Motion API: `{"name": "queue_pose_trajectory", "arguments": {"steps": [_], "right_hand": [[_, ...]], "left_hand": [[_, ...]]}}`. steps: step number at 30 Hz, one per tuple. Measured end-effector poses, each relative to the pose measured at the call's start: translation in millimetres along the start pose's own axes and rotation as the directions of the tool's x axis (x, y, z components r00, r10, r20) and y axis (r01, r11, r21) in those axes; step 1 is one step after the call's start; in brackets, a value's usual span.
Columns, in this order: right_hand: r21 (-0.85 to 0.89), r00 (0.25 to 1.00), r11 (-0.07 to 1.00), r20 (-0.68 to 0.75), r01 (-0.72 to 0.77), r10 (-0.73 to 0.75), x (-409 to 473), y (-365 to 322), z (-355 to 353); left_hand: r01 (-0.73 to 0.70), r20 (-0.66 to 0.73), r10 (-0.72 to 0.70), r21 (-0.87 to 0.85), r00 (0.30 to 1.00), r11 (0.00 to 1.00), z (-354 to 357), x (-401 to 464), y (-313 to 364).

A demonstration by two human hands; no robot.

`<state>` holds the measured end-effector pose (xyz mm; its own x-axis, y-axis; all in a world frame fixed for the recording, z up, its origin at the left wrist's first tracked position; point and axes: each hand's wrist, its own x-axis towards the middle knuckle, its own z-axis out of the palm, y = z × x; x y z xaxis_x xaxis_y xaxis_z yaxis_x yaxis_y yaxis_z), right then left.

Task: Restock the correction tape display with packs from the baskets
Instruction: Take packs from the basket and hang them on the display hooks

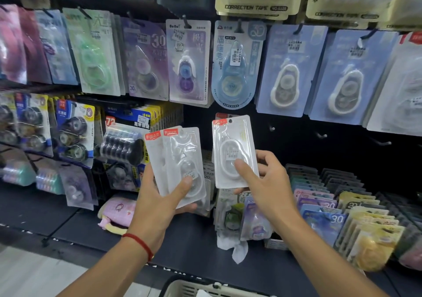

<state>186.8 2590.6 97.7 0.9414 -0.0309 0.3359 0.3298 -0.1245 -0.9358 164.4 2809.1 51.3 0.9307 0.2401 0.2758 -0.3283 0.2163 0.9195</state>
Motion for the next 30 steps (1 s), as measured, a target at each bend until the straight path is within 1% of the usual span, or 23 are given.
{"name": "queue_pose_trajectory", "arguments": {"steps": [3, 8, 10, 15, 17, 18, 20, 21, 22, 23, 24, 27, 30], "right_hand": [[0.001, 1.0, 1.0, -0.021, 0.016, -0.016, 0.2, 0.3, -0.2], [0.044, 1.0, 0.999, -0.01, -0.018, 0.018, 3.9, -1.3, 0.3], [0.027, 1.0, 1.0, -0.004, -0.008, 0.008, 4.0, -0.2, 1.9], [-0.018, 0.999, 1.0, -0.048, -0.009, 0.008, 7.5, 9.7, 3.8], [-0.095, 0.998, 0.994, -0.007, -0.056, 0.055, 11.3, 15.6, 3.1], [-0.151, 0.994, 0.983, 0.031, -0.1, 0.106, 12.4, 18.6, 2.1], [-0.362, 0.973, 0.916, 0.081, -0.175, 0.218, 13.5, 25.3, -1.0], [-0.47, 0.966, 0.866, 0.092, -0.171, 0.242, 12.9, 27.9, -2.7], [-0.525, 0.965, 0.839, 0.113, -0.143, 0.235, 10.8, 28.3, -2.6], [-0.529, 0.965, 0.841, 0.147, -0.109, 0.217, 7.8, 26.8, -1.4], [-0.491, 0.962, 0.867, 0.188, -0.084, 0.2, 4.7, 24.4, 1.0], [-0.307, 0.936, 0.949, 0.309, -0.071, 0.17, -6.1, 14.7, 14.7], [-0.244, 0.954, 0.968, 0.275, -0.048, 0.117, -12.7, 11.5, 23.7]], "left_hand": [[0.001, 0.013, -0.001, 0.008, 1.0, 1.0, -1.0, 0.0, 1.7], [0.004, -0.006, -0.004, 0.014, 1.0, 1.0, 0.4, 0.1, 1.7], [0.002, -0.011, -0.002, 0.016, 1.0, 1.0, 0.6, 0.3, 1.6], [0.0, -0.012, 0.0, 0.01, 1.0, 1.0, -0.7, 0.0, 2.6], [0.005, 0.001, -0.005, 0.0, 1.0, 1.0, -0.6, -0.6, 2.9], [0.008, 0.006, -0.008, -0.002, 1.0, 1.0, -0.5, -1.1, 3.0], [0.015, 0.014, -0.015, 0.002, 1.0, 1.0, 0.0, -2.2, 2.9], [0.021, 0.019, -0.022, 0.004, 1.0, 1.0, 0.5, -2.7, 2.9], [0.031, 0.026, -0.031, 0.005, 0.999, 1.0, 1.3, -3.1, 2.6], [0.044, 0.033, -0.044, 0.006, 0.998, 0.999, 2.5, -3.7, 2.3], [0.059, 0.044, -0.059, 0.007, 0.997, 0.998, 4.0, -4.2, 1.9], [0.097, 0.086, -0.098, 0.024, 0.991, 0.995, 9.5, -6.5, 0.9], [0.105, 0.115, -0.108, 0.038, 0.987, 0.994, 12.2, -8.5, 2.7]]}}
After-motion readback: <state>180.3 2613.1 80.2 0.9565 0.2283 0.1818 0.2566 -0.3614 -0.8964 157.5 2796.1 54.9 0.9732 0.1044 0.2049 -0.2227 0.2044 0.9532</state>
